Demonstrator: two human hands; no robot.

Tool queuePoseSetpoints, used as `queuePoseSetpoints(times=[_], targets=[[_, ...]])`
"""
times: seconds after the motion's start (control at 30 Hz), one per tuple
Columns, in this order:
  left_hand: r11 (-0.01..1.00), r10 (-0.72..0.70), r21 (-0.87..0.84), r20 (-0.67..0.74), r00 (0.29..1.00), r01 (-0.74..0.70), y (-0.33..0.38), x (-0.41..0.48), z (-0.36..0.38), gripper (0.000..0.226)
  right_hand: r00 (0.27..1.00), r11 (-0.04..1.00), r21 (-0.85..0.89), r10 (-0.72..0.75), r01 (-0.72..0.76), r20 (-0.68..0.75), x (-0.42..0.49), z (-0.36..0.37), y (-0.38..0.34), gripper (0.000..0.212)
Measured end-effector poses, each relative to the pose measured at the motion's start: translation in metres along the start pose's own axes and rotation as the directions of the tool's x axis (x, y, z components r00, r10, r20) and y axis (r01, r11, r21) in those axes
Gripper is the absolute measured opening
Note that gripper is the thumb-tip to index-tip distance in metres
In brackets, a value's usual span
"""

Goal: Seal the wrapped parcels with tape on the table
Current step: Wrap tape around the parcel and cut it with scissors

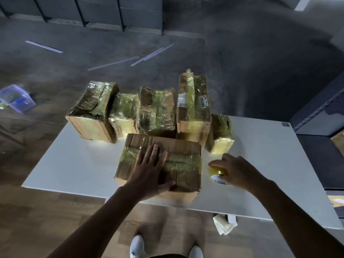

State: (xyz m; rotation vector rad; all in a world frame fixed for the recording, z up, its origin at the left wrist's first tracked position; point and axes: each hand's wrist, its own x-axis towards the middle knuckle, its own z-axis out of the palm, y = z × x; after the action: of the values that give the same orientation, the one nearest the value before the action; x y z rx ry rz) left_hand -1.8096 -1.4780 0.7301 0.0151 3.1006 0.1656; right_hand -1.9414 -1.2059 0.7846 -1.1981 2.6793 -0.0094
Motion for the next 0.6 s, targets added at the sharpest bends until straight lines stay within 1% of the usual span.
queuePoseSetpoints(times=[0.1,0.17,0.23,0.27,0.33,0.43,0.5,0.6], targets=[[0.999,0.002,0.039,0.022,1.000,-0.002,0.003,0.000,-0.007,0.099,1.000,1.000,-0.016,0.017,-0.017,-0.017,0.002,0.011,-0.008,0.049],[0.994,0.080,0.078,0.014,0.997,-0.080,0.010,0.000,-0.010,0.087,1.000,1.000,0.005,0.002,-0.001,-0.029,0.006,0.018,-0.013,0.049],[0.984,0.162,0.073,-0.004,0.987,-0.162,0.019,-0.003,-0.009,0.070,0.999,1.000,0.024,-0.009,0.010,-0.043,0.010,0.023,-0.014,0.048],[0.982,0.177,0.065,-0.005,0.984,-0.177,0.025,-0.003,-0.010,0.067,0.999,0.999,0.031,-0.013,0.015,-0.047,0.012,0.024,-0.013,0.047],[0.982,0.180,0.046,0.020,0.983,-0.181,0.037,0.000,-0.009,0.072,0.998,0.999,0.041,-0.018,0.020,-0.055,0.013,0.026,-0.012,0.048],[0.989,0.149,-0.007,0.050,0.987,-0.149,0.056,0.005,-0.010,0.081,0.998,0.998,0.070,-0.002,0.006,-0.057,0.012,0.029,-0.012,0.050],[0.991,0.133,-0.022,0.093,0.987,-0.131,0.064,0.007,-0.010,0.091,0.998,0.996,0.089,-0.002,0.007,-0.061,0.012,0.031,-0.012,0.050],[0.984,0.139,0.090,0.169,0.976,-0.156,0.067,0.006,-0.006,0.111,0.997,0.995,0.095,-0.017,0.024,-0.070,0.011,0.034,-0.011,0.051]])
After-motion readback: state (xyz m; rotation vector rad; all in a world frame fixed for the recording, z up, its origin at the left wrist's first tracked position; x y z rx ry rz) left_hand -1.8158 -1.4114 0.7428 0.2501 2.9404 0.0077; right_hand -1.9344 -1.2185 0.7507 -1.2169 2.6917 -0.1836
